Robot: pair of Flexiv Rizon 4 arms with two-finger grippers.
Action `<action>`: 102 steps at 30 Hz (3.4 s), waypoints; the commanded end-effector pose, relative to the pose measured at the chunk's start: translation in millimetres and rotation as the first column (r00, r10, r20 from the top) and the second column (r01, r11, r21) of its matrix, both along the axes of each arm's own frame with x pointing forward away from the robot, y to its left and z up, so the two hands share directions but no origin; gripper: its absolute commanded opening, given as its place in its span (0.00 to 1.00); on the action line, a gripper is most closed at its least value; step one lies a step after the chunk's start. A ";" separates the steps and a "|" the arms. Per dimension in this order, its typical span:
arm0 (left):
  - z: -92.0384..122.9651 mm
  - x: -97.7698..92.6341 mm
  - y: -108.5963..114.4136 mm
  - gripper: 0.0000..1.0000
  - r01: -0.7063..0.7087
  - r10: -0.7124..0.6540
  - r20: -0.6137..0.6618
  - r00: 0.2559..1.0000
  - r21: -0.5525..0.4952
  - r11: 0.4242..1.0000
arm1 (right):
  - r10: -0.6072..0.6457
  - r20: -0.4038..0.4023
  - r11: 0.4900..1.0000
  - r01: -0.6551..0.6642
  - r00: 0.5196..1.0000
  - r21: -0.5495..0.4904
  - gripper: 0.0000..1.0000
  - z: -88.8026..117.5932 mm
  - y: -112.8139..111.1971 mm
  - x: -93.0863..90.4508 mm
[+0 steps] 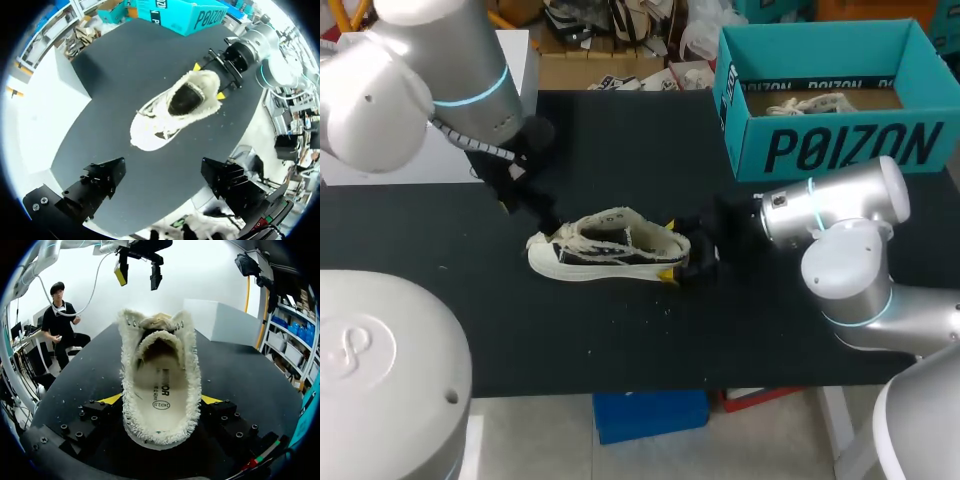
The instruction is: Take the shoe out of the shoebox, open the shoe tongue, remove and reinsert the insole, then place the shoe into the shoebox
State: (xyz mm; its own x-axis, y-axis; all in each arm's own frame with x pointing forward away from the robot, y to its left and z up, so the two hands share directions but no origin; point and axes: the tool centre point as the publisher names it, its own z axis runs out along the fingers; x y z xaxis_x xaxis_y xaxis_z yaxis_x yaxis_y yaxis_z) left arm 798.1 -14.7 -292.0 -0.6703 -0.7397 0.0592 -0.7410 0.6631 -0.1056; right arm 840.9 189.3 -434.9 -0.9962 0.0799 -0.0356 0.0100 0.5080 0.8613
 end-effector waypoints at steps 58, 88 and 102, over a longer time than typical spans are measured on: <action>-68.7 24.7 -109.5 1.00 -0.477 0.485 0.127 0.865 0.505 0.719 | -0.003 -0.001 1.000 0.003 1.000 -0.002 0.00 -1.3 2.1 1.6; -40.3 25.6 -98.1 0.00 -0.496 0.456 0.206 0.866 0.474 0.728 | -0.003 -0.001 1.000 0.003 1.000 -0.002 0.00 -1.3 2.1 1.6; -22.9 22.6 -68.0 0.00 -0.554 0.500 0.241 0.832 0.414 0.723 | -0.003 -0.001 1.000 0.003 1.000 -0.002 0.00 -1.3 2.1 1.6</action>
